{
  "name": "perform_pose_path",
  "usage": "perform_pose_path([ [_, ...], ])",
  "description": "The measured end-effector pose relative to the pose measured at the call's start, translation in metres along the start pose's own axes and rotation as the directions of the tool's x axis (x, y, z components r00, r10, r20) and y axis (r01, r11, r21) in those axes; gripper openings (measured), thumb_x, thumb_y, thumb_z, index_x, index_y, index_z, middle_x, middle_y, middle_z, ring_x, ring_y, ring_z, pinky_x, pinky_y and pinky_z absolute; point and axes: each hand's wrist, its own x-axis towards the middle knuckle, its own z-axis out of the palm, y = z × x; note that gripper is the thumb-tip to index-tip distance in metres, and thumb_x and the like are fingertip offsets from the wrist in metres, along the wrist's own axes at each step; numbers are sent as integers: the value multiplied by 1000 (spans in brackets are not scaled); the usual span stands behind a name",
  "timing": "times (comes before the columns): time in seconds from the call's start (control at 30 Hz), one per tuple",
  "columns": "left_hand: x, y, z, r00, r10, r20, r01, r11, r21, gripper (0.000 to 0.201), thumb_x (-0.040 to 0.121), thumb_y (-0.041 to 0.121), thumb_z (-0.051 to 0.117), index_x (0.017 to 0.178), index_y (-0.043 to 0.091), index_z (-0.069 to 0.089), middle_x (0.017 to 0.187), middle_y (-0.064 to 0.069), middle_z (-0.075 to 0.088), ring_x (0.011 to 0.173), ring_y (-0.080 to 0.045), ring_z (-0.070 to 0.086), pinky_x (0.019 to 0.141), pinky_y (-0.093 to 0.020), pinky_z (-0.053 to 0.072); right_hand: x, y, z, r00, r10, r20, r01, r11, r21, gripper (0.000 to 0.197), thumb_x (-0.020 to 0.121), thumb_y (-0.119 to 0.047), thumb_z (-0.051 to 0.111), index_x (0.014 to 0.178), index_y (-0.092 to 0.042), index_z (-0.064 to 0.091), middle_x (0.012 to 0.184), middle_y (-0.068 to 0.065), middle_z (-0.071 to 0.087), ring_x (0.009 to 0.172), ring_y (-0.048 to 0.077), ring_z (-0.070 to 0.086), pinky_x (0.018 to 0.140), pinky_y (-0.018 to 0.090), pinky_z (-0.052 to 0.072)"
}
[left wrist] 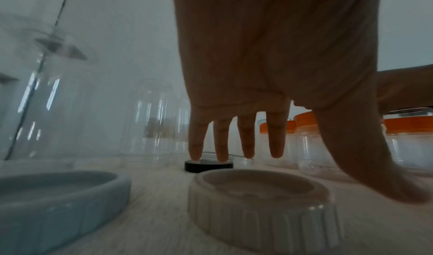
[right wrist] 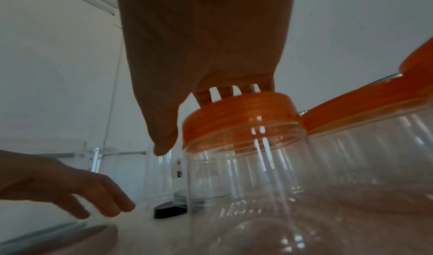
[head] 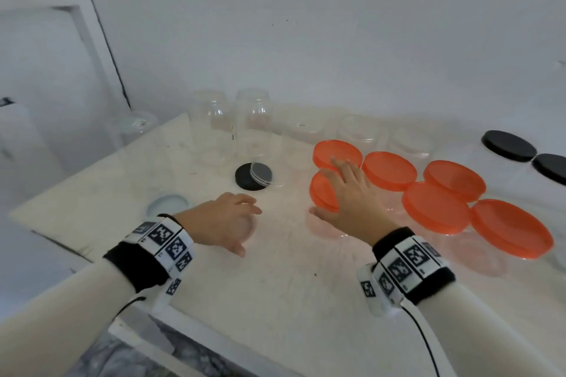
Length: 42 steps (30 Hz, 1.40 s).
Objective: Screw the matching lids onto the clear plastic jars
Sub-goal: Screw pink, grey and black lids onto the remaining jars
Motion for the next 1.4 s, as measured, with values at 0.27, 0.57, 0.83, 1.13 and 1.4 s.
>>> perform_pose_path([
  [0.27, 19, -10, -1, 995, 67, 70, -80, 977, 197, 83, 73, 44, 73, 142, 29, 29, 144, 6, 29, 128, -19, 25, 106, -35, 34, 7, -1, 3, 985, 117, 127, -111, 992, -59, 79, 83, -53, 54, 147, -27, 18, 156, 2, 13, 142, 29, 11, 114, 48, 15],
  [0.57, 35, 1, -8, 994, 104, 44, -110, 976, 188, 80, 76, 44, 71, 142, 25, 29, 142, 4, 30, 126, -21, 27, 105, -34, 33, -27, 17, -8, 983, 123, 140, -113, 991, -76, 78, 79, -56, 53, 145, -27, 23, 152, -5, 21, 139, 24, 19, 111, 47, 22],
  [0.83, 36, 0, -12, 990, 101, 101, -110, 990, 87, 89, 73, 32, 78, 144, 20, 25, 146, -1, 23, 132, -24, 26, 110, -33, 24, -29, 19, -11, 975, 124, 182, -111, 991, -77, 79, 83, -53, 54, 148, -28, 16, 156, -5, 12, 142, 24, 11, 114, 46, 14],
  [1.13, 26, -20, -7, 997, 51, 53, -50, 999, -8, 86, 72, 31, 77, 143, 26, 28, 146, 3, 26, 129, -23, 27, 107, -35, 30, -27, 25, -21, 961, 167, 219, -141, 981, -132, 83, 77, -41, 61, 146, -22, 20, 154, -1, 16, 141, 24, 15, 115, 46, 18],
  [1.4, 14, -31, -11, 997, 29, -65, -36, 993, -111, 82, 72, 32, 77, 140, 30, 31, 145, 6, 26, 128, -21, 26, 104, -42, 35, 14, -12, -21, 992, 52, 111, -50, 999, -21, 69, 88, -38, 58, 144, -16, 26, 153, 4, 19, 140, 24, 21, 112, 41, 25],
])
